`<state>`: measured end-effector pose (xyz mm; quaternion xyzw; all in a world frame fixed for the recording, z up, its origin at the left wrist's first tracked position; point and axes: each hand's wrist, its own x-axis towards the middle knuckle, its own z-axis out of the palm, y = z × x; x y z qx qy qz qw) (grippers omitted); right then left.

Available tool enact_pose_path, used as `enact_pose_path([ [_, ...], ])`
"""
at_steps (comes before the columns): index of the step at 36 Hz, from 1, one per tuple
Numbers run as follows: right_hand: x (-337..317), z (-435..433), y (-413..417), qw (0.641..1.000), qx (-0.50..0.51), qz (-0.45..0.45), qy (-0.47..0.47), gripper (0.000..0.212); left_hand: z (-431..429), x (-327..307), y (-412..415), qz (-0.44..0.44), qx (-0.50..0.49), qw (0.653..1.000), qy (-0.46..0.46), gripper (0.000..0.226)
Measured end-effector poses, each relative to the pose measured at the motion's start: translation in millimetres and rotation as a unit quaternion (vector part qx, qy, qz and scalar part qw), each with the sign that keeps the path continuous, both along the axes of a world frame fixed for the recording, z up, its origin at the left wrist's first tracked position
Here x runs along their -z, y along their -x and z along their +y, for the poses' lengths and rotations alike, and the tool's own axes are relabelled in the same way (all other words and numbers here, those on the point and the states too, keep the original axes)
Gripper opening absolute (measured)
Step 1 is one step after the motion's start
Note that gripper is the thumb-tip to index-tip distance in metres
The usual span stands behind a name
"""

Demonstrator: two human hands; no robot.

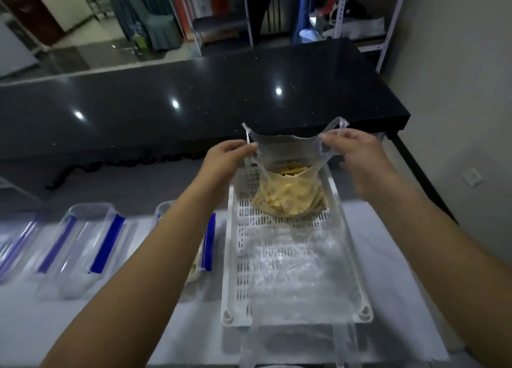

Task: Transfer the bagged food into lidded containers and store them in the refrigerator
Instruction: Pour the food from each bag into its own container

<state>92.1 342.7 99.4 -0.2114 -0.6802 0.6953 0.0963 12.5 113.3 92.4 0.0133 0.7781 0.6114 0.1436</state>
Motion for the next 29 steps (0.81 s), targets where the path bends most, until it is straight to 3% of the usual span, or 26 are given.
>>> enact_pose_path([
  [2, -5.0, -4.6, 7.5, 1.0, 0.006, 0.001, 0.015, 0.017, 3.6, -5.2, 3.6, 0.001, 0.009, 1.0, -0.029, 0.027],
  [5, -11.6, -7.8, 10.5, 0.999, 0.01, 0.023, 0.032, 0.011, 2.0, -11.8, 3.4, 0.015, 0.044, 0.996, -0.08, 0.023],
  [11, -24.3, -5.4, 11.7, 0.997, -0.028, 0.052, 0.04, 0.009, 1.5, -21.9, -17.4, 0.057, 0.157, 0.984, -0.055, 0.068],
  [17, -36.4, -9.4, 2.1, 0.988, -0.121, 0.091, 0.014, 0.022, 17.3, -37.7, -48.9, 0.11, 0.157, 0.981, -0.031, 0.084],
  [21, -46.2, -24.1, -9.1, 0.974, -0.185, 0.126, -0.016, 0.028, 17.4, -53.3, -63.1, 0.163, 0.166, 0.973, 0.008, 0.082],
  [26, -60.5, -34.7, -16.2, 0.961, -0.231, 0.141, -0.046, 0.008, 8.6, -73.5, -73.0, 0.252, 0.135, 0.957, 0.052, 0.064],
  [29, -66.2, -41.2, -21.3, 0.952, -0.266, 0.14, -0.059, 0.01, -2.2, -77.0, -81.9, 0.295, 0.126, 0.942, 0.098, 0.055],
])
